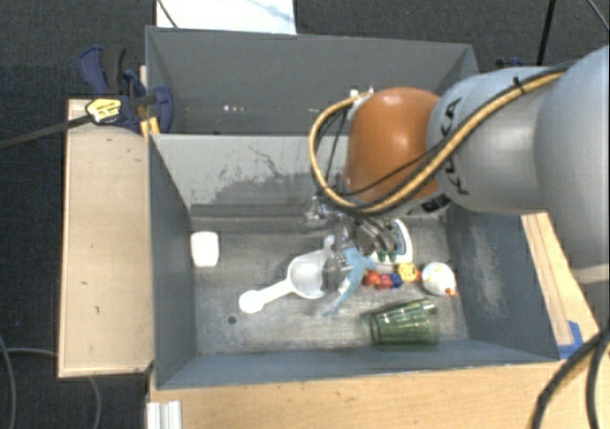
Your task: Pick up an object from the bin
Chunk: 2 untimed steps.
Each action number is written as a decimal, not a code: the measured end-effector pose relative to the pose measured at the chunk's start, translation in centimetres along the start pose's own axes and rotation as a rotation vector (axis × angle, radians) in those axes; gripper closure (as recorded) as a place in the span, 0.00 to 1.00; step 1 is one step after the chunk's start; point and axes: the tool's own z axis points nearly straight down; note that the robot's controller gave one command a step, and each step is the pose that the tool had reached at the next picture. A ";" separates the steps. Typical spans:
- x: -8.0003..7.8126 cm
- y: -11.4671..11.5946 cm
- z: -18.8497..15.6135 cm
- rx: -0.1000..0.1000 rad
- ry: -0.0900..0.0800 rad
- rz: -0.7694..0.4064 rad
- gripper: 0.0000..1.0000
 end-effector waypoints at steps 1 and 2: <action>0.3 0.0 2.5 0.000 -0.001 0.139 0.00; -0.4 -0.2 2.5 -0.005 -0.015 0.043 1.00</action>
Offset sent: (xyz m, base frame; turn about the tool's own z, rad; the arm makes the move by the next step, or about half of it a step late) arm 0.0000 -0.0064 -0.0302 0.0359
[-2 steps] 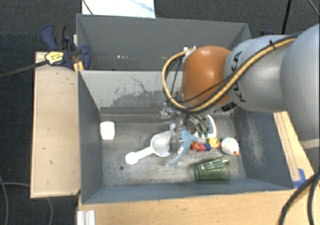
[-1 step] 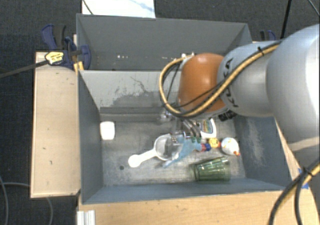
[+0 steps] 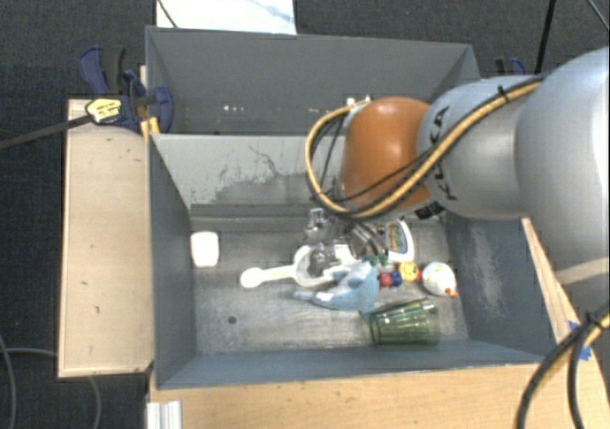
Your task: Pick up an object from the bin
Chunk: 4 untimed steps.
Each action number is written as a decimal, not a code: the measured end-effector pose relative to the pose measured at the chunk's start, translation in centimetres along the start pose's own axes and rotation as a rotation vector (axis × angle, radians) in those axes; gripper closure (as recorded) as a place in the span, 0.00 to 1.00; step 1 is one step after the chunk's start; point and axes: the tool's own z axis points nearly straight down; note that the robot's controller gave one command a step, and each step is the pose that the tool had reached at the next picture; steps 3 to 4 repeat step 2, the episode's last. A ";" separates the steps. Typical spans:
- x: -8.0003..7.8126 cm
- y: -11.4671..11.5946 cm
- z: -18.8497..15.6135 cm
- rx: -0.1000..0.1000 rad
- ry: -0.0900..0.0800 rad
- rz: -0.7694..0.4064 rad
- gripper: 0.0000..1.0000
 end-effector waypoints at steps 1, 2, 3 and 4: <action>0.0 -0.1 0.0 0.000 0.001 -0.008 1.00; 0.2 -0.1 -0.4 0.002 0.009 -0.008 1.00; 0.2 -0.1 -0.4 0.002 0.009 -0.008 1.00; 0.2 -0.1 -0.4 0.002 0.009 -0.008 1.00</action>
Offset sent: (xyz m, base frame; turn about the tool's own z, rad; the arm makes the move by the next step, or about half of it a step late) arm -0.0001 0.0001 0.0915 -0.0001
